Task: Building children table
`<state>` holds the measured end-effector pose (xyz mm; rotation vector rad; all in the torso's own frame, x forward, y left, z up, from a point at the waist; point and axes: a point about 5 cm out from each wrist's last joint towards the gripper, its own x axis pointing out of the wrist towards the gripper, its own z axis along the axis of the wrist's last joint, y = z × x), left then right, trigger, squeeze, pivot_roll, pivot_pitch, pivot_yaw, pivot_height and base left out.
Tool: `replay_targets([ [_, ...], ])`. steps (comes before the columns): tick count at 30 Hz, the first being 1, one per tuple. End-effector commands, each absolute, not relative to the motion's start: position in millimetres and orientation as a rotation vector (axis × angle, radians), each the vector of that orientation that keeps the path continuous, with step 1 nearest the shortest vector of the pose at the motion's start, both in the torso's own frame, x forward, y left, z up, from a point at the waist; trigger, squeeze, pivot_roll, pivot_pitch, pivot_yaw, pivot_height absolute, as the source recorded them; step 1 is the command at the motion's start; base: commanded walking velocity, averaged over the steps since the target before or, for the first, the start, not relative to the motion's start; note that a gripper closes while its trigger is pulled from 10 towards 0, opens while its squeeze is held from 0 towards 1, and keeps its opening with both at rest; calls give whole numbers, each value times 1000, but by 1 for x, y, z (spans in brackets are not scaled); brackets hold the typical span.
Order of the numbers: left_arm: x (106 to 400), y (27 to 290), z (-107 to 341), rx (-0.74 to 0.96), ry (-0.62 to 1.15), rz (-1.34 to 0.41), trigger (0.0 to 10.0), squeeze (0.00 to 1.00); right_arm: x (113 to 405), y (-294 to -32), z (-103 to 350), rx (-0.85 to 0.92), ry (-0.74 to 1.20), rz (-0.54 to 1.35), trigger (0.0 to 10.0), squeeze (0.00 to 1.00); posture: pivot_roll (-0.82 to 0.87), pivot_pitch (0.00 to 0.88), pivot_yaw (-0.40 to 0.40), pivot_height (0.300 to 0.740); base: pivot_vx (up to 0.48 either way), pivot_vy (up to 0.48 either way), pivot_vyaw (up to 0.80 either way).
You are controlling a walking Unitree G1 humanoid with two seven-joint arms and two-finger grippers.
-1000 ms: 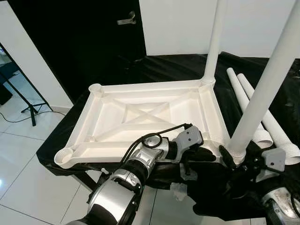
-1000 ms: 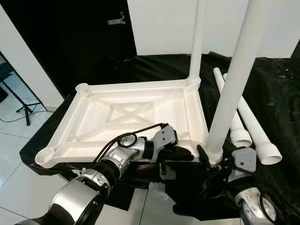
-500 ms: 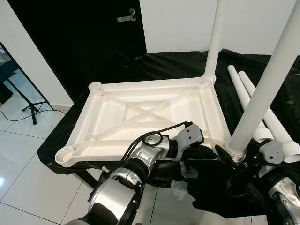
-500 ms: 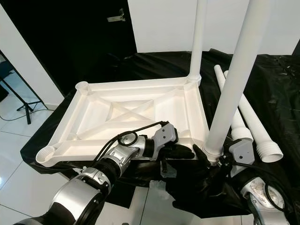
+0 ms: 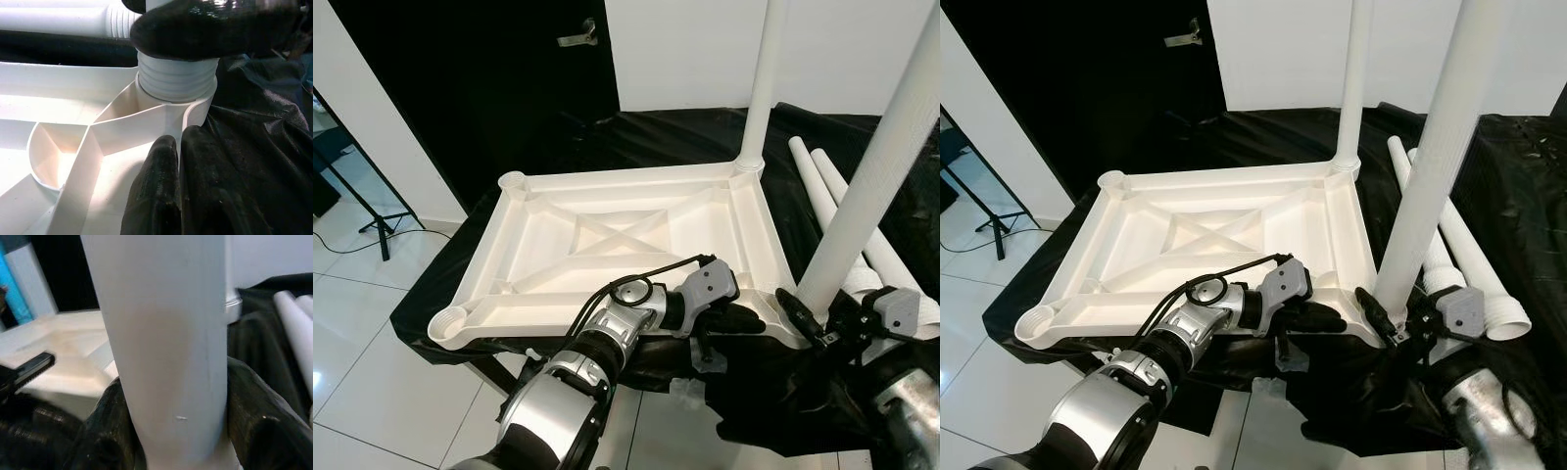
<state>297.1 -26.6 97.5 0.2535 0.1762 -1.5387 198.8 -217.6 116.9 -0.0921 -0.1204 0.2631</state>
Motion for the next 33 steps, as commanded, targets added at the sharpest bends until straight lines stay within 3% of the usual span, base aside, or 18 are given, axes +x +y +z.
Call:
replay_targets([
  [1, 288, -13, 58, 286, 375, -1408, 10000, 0, 190, -215, 101, -75, -47, 198, 0, 0, 13, 0, 92, 740, 0, 0, 0],
  [6, 288, -12, 58, 285, 375, -1405, 10000, 0, 175, -222, 99, -125, -87, -132, 0, 0, 22, 0, 86, 740, 0, 0, 0],
  [13, 288, -12, 57, 282, 379, -1405, 10000, 0, 173, -225, 105, -178, -115, -279, 0, 0, 21, 0, 86, 740, 0, 0, 0],
  [14, 287, -12, 57, 281, 380, -1405, 10000, 0, 175, -223, 105, -175, -105, -260, 4941, 0, 20, 0, 86, 740, 0, 0, 0],
  [17, 287, -12, 57, 281, 380, -1405, 10000, 0, 176, -220, 104, -173, -97, -239, 4941, 0, 20, 0, 86, 740, 0, 0, 0],
  [18, 287, -12, 57, 281, 381, -1405, 10000, 0, 177, -216, 104, -171, -102, -195, 10000, 0, 17, 0, 88, 740, 0, 0, 0],
  [19, 287, -12, 57, 281, 381, -1405, 10000, 0, 177, -216, 104, -171, -102, -195, 10000, 0, 17, 0, 88, 740, 0, 0, 0],
  [20, 287, -12, 57, 281, 381, -1406, 10000, 0, 178, -212, 105, -157, -111, -146, 10000, 1000, 15, 0, 88, 740, 0, 0, 0],
  [25, 288, -13, 57, 282, 379, -1406, 10000, 0, 185, -210, 107, -153, -126, -61, 10000, 1000, 7, 0, 88, 740, 0, 0, 0],
  [26, 288, -14, 58, 281, 378, -1406, 10000, 0, 189, -212, 108, -163, -124, -21, 10000, 0, 4, 0, 88, 740, 0, 0, 0],
  [33, 286, -17, 58, 275, 374, -1410, 10000, 0, 203, -218, 121, -221, -122, 259, 10000, 0, 4, 0, 81, 740, 0, 0, 0],
])
